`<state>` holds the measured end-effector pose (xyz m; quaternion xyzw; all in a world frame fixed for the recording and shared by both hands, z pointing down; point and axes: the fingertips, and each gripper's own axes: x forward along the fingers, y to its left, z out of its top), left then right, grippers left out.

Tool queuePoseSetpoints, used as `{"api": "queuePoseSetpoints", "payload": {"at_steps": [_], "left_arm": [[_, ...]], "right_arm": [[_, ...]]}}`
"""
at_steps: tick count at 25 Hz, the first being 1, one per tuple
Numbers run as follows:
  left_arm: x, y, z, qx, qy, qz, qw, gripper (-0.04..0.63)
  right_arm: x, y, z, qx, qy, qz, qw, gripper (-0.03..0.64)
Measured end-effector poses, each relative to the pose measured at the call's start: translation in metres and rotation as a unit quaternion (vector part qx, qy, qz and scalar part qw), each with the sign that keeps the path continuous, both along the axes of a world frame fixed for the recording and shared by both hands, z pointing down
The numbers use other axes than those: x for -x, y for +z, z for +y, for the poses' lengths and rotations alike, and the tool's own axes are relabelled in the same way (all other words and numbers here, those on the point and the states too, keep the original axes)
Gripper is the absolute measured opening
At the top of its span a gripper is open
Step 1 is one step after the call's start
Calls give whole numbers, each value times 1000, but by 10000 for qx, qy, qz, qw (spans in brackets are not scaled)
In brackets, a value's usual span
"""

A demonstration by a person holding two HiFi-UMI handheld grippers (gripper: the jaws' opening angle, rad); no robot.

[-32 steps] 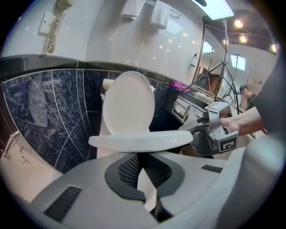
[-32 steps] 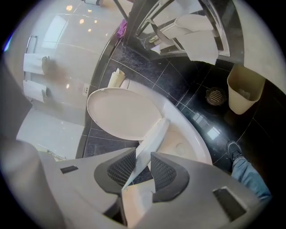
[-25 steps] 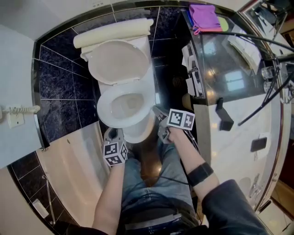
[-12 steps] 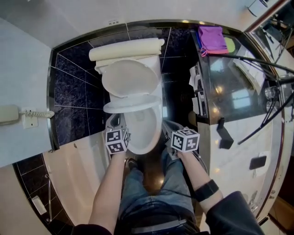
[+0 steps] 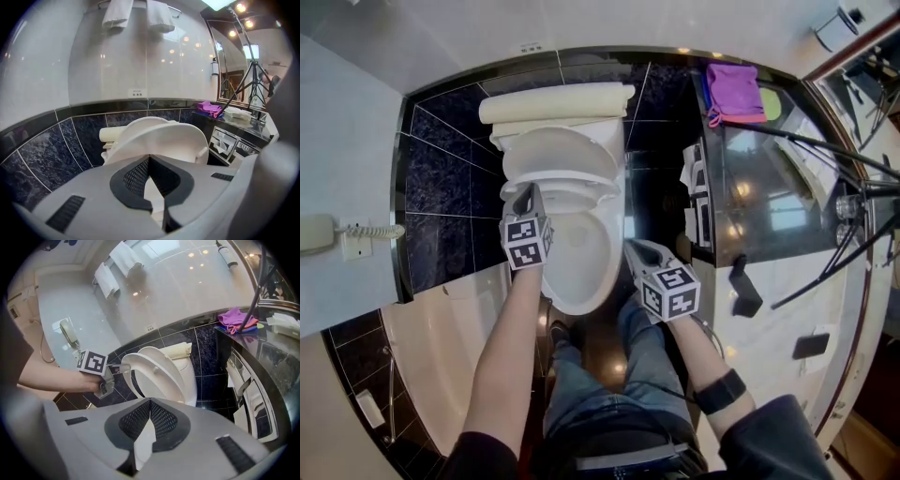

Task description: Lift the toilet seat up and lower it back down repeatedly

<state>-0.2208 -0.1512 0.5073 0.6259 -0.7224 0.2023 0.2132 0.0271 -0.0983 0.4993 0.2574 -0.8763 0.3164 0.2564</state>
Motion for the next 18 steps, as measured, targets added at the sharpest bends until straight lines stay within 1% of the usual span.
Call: {"api": "queuePoseSetpoints", "payload": {"at_steps": [4, 9, 13, 18], "left_arm": [[8, 2, -22, 25, -64, -28, 10000, -2], [15, 7, -31, 131, -65, -84, 9999, -2], [14, 5, -24, 186, -12, -138, 9997, -2], [-1, -12, 0, 242, 205, -184, 9993, -2]], "right_arm": [[-6, -3, -14, -87, -36, 43, 9999, 12], [-8, -5, -26, -110, -24, 35, 9999, 12], [-4, -5, -30, -134, -7, -9, 9999, 12], [1, -16, -26, -204, -10, -24, 9998, 12]]}}
